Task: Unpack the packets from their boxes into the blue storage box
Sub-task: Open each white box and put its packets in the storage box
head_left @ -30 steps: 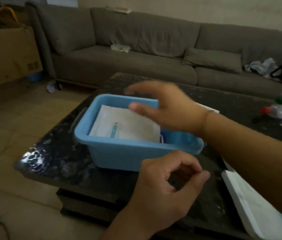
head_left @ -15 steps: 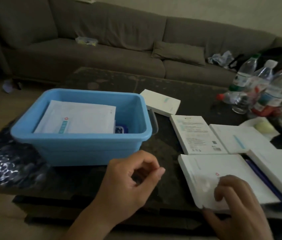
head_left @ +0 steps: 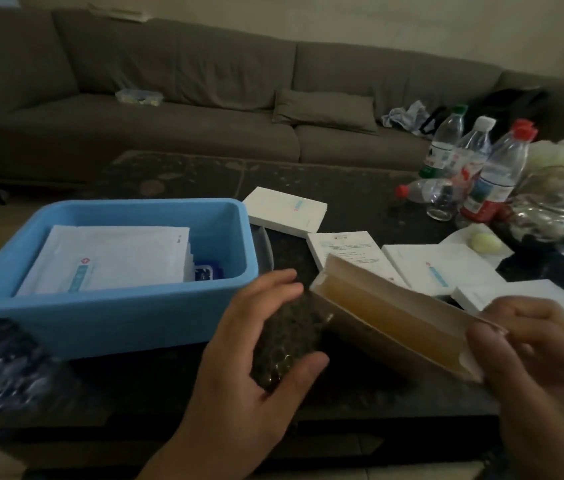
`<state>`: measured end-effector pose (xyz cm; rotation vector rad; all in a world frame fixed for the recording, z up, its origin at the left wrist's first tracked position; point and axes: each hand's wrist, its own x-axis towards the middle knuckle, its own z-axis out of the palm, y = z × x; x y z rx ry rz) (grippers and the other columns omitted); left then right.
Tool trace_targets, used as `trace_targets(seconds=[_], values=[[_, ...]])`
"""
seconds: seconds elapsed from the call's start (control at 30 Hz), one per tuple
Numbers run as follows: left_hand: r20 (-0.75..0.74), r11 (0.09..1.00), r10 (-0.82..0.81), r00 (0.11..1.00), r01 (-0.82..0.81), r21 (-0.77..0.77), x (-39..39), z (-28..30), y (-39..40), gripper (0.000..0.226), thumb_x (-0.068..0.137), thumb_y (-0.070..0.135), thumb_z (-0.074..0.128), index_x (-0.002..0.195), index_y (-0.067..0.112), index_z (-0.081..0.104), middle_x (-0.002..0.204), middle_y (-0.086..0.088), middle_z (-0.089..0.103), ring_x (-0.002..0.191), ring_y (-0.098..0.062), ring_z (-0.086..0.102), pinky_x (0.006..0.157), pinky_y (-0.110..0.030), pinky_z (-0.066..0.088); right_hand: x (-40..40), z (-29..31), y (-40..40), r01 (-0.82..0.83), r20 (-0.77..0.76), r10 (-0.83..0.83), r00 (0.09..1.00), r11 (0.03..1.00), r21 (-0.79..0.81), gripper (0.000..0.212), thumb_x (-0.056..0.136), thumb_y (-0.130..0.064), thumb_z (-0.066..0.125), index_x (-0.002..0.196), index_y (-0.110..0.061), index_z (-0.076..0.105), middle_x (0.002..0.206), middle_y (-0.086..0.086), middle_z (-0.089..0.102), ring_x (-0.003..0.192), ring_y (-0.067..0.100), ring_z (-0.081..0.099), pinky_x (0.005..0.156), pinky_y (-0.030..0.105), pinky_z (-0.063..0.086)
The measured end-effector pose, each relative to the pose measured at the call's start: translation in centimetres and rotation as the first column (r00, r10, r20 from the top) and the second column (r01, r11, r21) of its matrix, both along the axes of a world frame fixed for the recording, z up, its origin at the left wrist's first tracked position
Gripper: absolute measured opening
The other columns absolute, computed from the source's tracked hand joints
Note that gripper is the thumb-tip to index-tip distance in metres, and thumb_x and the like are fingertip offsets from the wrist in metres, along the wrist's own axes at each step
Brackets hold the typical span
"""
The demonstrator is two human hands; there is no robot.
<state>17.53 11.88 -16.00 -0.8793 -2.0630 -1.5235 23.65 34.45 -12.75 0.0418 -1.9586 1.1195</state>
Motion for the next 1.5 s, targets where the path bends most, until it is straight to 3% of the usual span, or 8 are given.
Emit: trace_targets(seconds=[0.17,0.37,0.47,0.67,0.83,1.07,1.27,1.5], values=[[-0.108,0.994,0.055,0.993,-0.045,0.099,0.2,0.7,0.3,0.028,0.094,0.036,0.056,0.121,0.03,0.055,0.127,0.021,0.057,0.122,-0.007,0.056,0.098,-0.014,0.043,-0.3,0.6,-1.2,-0.136,0.01,0.137,0.99,0.988,-0.078,0.047,0.078,-0.061,0.064,0.072,-0.015,0.062,0.08,-0.002,0.059,0.079,0.016,0.06,0.068,0.017,0.049],[-0.162,0.958,0.168,0.973,-0.122,0.261,0.6,1.1,0.7,0.01,0.094,0.023,0.056,0.102,0.018,0.06,0.112,0.015,0.06,0.109,-0.009,0.06,0.09,-0.013,0.047,-0.8,1.2,-1.8,-0.149,-0.076,0.158,0.984,0.982,0.119,0.025,0.093,-0.049,0.052,0.105,-0.035,0.069,0.097,-0.008,0.067,0.091,0.015,0.064,0.076,0.025,0.051],[-0.089,0.923,0.164,0.982,-0.121,0.364,0.3,1.3,0.9,0.014,0.094,0.025,0.057,0.106,0.017,0.059,0.113,0.016,0.061,0.111,-0.01,0.06,0.092,-0.013,0.048,-1.1,1.6,-2.3,-0.141,-0.071,0.162,0.984,0.961,0.236,0.025,0.095,-0.039,0.051,0.097,-0.021,0.069,0.097,0.003,0.067,0.089,0.016,0.065,0.073,0.029,0.051],[-0.064,0.886,0.131,0.989,-0.088,0.456,0.6,1.5,1.5,0.026,0.094,0.031,0.058,0.12,0.034,0.054,0.113,0.006,0.064,0.108,-0.015,0.064,0.09,-0.02,0.052,-1.4,2.4,-2.6,-0.126,0.019,0.125,0.992,0.985,0.121,0.013,0.081,-0.037,0.061,0.091,-0.031,0.067,0.094,-0.016,0.068,0.095,0.008,0.065,0.078,0.013,0.052],[-0.15,0.963,0.119,0.981,-0.077,0.259,0.4,1.7,1.1,0.023,0.101,0.027,0.044,0.12,0.023,0.055,0.119,0.014,0.061,0.116,-0.011,0.058,0.096,-0.016,0.044,-1.8,2.8,-2.6,-0.184,0.05,0.18,0.982,0.978,0.097,0.011,0.079,-0.036,0.065,0.086,-0.031,0.071,0.095,-0.013,0.069,0.095,0.015,0.067,0.073,0.021,0.056],[0.019,0.915,0.018,1.0,-0.024,0.402,0.4,2.1,1.3,0.016,0.089,0.02,0.047,0.1,0.027,0.058,0.101,0.011,0.064,0.101,-0.014,0.062,0.083,-0.016,0.048,-1.7,3.3,-2.8,-0.27,0.115,0.258,0.959,0.956,0.112,0.01,0.078,-0.037,0.065,0.086,-0.035,0.07,0.097,-0.011,0.067,0.094,0.016,0.066,0.064,0.026,0.059],[-0.058,0.957,0.058,0.997,-0.039,0.289,0.2,2.6,1.5,0.017,0.091,0.018,0.039,0.094,0.028,0.052,0.097,0.014,0.06,0.095,-0.012,0.06,0.08,-0.015,0.045,-1.8,3.1,-2.5,-0.391,0.156,0.391,0.907,0.92,-0.035,0.012,0.073,-0.034,0.068,0.081,-0.027,0.073,0.093,0.0,0.066,0.088,0.019,0.064,0.066,0.028,0.054],[-0.057,0.981,0.001,0.998,0.01,0.193,0.1,3.1,0.7,0.015,0.09,0.019,0.037,0.094,0.025,0.049,0.099,0.01,0.064,0.094,-0.012,0.064,0.067,-0.012,0.048,-1.8,3.2,-2.5,-0.396,0.13,0.377,0.917,0.899,0.186,0.013,0.078,-0.026,0.067,0.076,-0.013,0.067,0.09,0.0,0.064,0.084,0.02,0.064,0.068,0.025,0.048]])
